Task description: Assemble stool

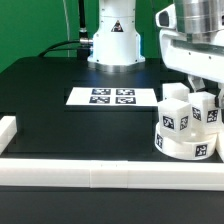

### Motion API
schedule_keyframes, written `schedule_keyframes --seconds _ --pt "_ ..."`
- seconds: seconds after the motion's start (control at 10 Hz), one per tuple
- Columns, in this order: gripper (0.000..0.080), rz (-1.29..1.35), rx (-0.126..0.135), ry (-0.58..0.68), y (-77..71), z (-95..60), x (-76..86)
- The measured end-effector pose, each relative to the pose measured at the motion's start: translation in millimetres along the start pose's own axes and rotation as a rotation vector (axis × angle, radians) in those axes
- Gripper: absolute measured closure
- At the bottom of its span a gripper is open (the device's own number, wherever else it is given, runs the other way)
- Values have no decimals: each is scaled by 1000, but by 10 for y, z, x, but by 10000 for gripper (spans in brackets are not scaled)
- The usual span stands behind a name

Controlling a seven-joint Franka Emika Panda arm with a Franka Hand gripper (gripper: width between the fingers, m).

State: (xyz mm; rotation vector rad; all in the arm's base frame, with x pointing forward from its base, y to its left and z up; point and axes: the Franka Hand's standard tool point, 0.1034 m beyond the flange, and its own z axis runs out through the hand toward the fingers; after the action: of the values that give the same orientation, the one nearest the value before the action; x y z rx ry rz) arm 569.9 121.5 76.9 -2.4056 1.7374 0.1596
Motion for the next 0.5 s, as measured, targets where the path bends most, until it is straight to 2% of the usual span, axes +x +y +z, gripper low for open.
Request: schedule_keyframes --seconds 0.5 --pt "459 353 16 -28 -24 -4 -22"
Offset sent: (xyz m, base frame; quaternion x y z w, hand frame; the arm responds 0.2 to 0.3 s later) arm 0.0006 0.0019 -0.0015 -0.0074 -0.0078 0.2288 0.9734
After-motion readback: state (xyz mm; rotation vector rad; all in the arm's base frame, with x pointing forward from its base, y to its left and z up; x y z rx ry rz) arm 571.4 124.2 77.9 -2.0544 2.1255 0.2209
